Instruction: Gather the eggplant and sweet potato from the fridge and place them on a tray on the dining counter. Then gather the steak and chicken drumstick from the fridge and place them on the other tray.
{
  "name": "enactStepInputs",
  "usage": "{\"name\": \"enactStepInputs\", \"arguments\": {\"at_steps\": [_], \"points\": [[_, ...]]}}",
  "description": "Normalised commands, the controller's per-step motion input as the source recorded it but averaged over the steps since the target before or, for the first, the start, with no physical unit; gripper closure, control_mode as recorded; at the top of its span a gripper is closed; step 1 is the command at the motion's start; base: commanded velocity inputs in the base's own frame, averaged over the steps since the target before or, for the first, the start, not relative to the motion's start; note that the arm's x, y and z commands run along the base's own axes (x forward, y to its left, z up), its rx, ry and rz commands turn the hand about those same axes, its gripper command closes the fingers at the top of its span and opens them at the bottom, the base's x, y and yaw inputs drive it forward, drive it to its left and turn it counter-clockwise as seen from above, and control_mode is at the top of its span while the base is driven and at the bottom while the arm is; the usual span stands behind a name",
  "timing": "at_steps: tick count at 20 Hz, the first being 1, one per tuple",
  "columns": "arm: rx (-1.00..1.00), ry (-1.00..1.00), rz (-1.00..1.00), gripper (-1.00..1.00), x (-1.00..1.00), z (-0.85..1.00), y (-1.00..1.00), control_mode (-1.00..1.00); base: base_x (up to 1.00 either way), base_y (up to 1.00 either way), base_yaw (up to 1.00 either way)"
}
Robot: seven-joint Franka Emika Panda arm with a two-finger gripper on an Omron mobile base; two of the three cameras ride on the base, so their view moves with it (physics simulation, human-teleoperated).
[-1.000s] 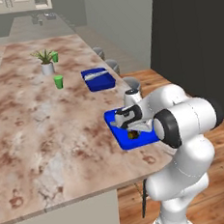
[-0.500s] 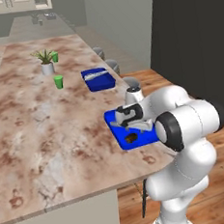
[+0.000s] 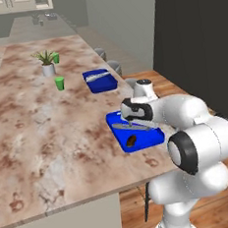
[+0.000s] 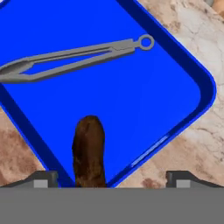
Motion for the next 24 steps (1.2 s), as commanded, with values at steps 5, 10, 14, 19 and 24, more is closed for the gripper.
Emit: {"name": "enactStepInputs", "arguments": {"at_steps": [5,10,14,19,24], "points": [[0.07,-0.07,0.05,-1.0,-0.6,0.42,-0.01,-1.0,0.0,0.0,0.0],[0.02,-0.03,0.1,-1.0,-0.42,0.36,0.0,-1.0,0.0,0.0,0.0],[0.0,0.0,0.11,-1.0,-0.3,0.32,0.0,-1.0,0.0,0.0,0.0],[0.0,0.0,0.1,-1.0,-0.31,0.22,0.0,-1.0,0.0,0.0,0.0],[0.0,0.0,0.15,-1.0,-0.29,0.05,0.0,-1.0,0.0,0.0,0.0]]}}
